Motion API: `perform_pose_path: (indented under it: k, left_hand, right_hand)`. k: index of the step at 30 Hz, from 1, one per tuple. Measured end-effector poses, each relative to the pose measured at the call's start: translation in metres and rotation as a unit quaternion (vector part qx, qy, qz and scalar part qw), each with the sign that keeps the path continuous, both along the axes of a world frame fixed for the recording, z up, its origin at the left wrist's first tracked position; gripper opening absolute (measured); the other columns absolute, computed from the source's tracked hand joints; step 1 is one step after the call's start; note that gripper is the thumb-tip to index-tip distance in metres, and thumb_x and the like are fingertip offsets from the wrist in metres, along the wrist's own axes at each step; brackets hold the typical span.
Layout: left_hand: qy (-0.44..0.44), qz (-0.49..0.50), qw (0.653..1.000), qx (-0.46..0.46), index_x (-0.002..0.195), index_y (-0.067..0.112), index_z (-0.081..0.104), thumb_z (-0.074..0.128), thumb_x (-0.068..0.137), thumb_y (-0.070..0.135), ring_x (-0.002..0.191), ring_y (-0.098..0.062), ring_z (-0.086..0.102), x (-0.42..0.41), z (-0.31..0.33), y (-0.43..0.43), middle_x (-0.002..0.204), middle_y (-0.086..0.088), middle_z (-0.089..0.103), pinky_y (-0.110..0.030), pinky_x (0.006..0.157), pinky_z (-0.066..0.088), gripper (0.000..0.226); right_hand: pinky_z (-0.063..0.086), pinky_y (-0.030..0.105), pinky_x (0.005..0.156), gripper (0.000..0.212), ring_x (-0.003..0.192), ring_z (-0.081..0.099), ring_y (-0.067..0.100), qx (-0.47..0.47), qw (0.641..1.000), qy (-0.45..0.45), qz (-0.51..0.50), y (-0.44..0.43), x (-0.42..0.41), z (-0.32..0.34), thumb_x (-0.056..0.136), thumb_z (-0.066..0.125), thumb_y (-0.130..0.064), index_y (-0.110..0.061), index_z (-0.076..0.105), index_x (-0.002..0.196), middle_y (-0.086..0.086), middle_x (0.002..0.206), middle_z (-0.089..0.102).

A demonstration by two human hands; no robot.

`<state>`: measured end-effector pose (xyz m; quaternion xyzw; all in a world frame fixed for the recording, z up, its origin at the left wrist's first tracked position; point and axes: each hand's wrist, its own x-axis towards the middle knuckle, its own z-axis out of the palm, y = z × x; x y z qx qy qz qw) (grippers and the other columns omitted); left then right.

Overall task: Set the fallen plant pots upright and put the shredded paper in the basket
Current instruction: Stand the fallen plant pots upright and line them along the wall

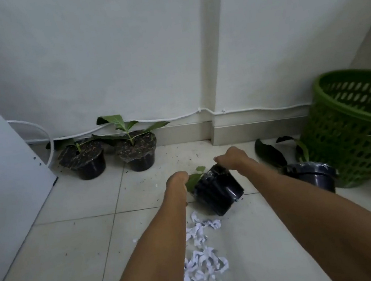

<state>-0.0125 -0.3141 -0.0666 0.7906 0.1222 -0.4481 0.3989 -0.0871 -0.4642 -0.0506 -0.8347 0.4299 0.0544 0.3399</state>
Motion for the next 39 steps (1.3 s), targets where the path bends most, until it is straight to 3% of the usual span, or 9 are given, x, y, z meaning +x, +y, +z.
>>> perform_pose_path:
  k: [6,8,11,14,18,22,27,30,39]
  left_hand:
    - [0.029,0.009,0.999,-0.009,0.098,-0.001,0.058,0.049,0.098,0.019,0.106,-0.034,0.062,0.002,-0.01,-0.018,0.113,-0.02,0.06,-0.045,0.092,0.057,0.022]
    - [0.059,-0.014,0.998,-0.008,0.08,-0.002,0.059,0.056,0.095,0.015,0.088,-0.034,0.065,-0.003,-0.007,-0.017,0.092,-0.019,0.063,-0.04,0.067,0.064,0.023]
    - [0.094,-0.019,0.995,-0.019,0.089,-0.003,0.064,0.058,0.094,0.008,0.1,-0.04,0.067,-0.004,-0.006,-0.011,0.11,-0.023,0.065,-0.038,0.041,0.059,0.014]
    - [0.094,0.045,0.992,-0.076,0.126,0.0,0.057,0.054,0.095,0.002,0.116,-0.041,0.06,0.005,-0.015,-0.001,0.143,-0.021,0.049,-0.042,0.055,0.063,0.031]
    - [0.081,0.088,0.976,-0.18,0.096,-0.001,0.06,0.056,0.092,-0.007,0.105,-0.032,0.062,0.018,-0.009,0.009,0.124,-0.019,0.057,-0.043,0.083,0.059,0.008]
    - [0.044,0.117,0.965,-0.23,0.09,0.0,0.056,0.06,0.088,-0.014,0.084,-0.028,0.064,0.033,-0.002,0.015,0.094,-0.015,0.062,-0.045,0.086,0.058,0.015]
    - [0.013,0.145,0.95,-0.278,0.093,0.002,0.064,0.053,0.089,-0.018,0.106,-0.03,0.064,0.049,0.001,0.014,0.107,-0.015,0.065,-0.047,0.093,0.056,0.023]
    - [-0.01,0.166,0.941,-0.295,0.105,0.006,0.068,0.05,0.09,-0.019,0.092,-0.025,0.068,0.063,-0.001,0.009,0.102,-0.012,0.07,-0.041,0.087,0.057,0.035]
    - [-0.074,0.216,0.924,-0.307,0.137,0.009,0.058,0.054,0.089,-0.017,0.116,-0.026,0.064,0.118,-0.033,-0.025,0.131,-0.013,0.064,-0.044,0.106,0.049,0.054]
  right_hand:
    - [0.045,0.046,0.085,0.075,0.12,0.054,0.04,0.125,0.99,-0.002,-0.059,0.004,-0.018,-0.012,0.091,0.053,-0.06,-0.003,0.048,0.139,0.02,0.142,0.05]
    - [0.043,0.046,0.08,0.072,0.105,0.054,0.036,0.157,0.984,-0.008,-0.081,0.006,-0.018,-0.015,0.089,0.051,-0.063,-0.007,0.051,0.134,0.018,0.138,0.053]
    - [0.042,0.044,0.083,0.073,0.11,0.055,0.037,0.203,0.971,-0.019,-0.123,0.01,-0.017,-0.022,0.086,0.049,-0.065,-0.01,0.051,0.134,0.016,0.136,0.054]
    - [0.049,0.044,0.089,0.071,0.109,0.058,0.036,0.217,0.962,-0.047,-0.158,0.011,-0.014,-0.023,0.081,0.052,-0.063,-0.01,0.053,0.128,0.015,0.128,0.057]
    - [0.055,0.039,0.073,0.056,0.092,0.064,0.029,0.238,0.945,-0.113,-0.194,0.013,-0.009,-0.02,0.073,0.054,-0.053,-0.009,0.061,0.107,0.014,0.109,0.066]
    - [0.049,0.034,0.058,0.045,0.084,0.061,0.026,0.266,0.929,-0.158,-0.205,0.014,-0.001,-0.017,0.084,0.055,-0.045,-0.007,0.061,0.107,0.013,0.106,0.066]
    - [0.056,0.037,0.058,0.024,0.08,0.062,0.028,0.305,0.906,-0.209,-0.207,0.007,0.018,-0.02,0.092,0.05,-0.02,-0.003,0.063,0.104,0.014,0.101,0.066]
    - [0.064,0.046,0.061,0.024,0.088,0.07,0.039,0.318,0.894,-0.23,-0.214,0.004,0.035,-0.023,0.092,0.052,-0.015,-0.003,0.064,0.109,0.015,0.107,0.067]
    - [0.064,0.051,0.072,0.015,0.102,0.065,0.037,0.304,0.886,-0.271,-0.223,-0.022,0.099,-0.054,0.095,0.052,-0.015,-0.011,0.062,0.105,0.015,0.113,0.065]
